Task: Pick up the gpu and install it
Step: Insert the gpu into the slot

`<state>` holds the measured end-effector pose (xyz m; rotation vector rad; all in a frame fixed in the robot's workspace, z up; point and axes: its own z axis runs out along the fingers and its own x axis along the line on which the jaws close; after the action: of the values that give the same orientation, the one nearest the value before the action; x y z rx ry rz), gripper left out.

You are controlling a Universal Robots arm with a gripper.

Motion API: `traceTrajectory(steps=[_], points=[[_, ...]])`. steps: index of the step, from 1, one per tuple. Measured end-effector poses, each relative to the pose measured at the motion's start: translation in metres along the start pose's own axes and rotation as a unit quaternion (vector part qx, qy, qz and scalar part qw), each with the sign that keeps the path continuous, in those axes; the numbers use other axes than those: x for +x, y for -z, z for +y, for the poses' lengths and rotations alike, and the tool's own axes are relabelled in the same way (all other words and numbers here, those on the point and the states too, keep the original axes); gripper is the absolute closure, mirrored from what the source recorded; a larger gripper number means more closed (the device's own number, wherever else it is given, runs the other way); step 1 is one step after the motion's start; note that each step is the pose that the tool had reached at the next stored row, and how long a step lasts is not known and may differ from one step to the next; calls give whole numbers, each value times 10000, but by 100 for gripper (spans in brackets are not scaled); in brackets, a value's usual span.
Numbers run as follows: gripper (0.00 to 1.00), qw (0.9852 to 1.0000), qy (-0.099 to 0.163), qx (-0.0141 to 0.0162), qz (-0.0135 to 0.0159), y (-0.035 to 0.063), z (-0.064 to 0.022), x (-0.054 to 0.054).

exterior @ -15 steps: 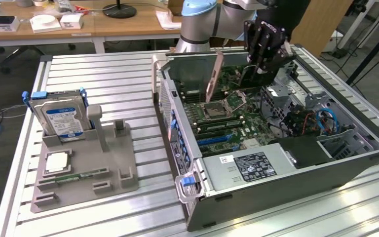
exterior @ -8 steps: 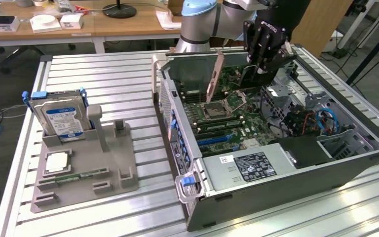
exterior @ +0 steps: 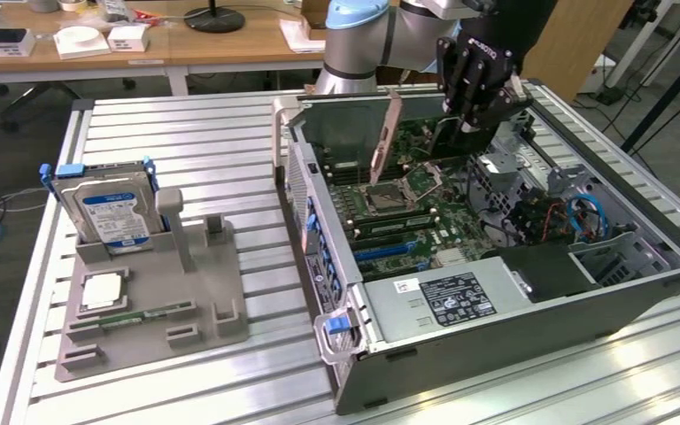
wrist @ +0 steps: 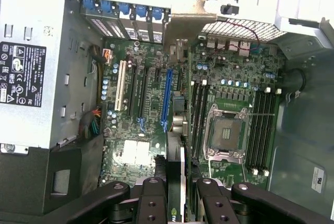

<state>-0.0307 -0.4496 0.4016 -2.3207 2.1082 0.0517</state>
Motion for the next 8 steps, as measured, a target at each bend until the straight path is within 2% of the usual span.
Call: traceTrajectory(steps=[8], points=[[73,9994,-349,10,-6,-19,0,1]])
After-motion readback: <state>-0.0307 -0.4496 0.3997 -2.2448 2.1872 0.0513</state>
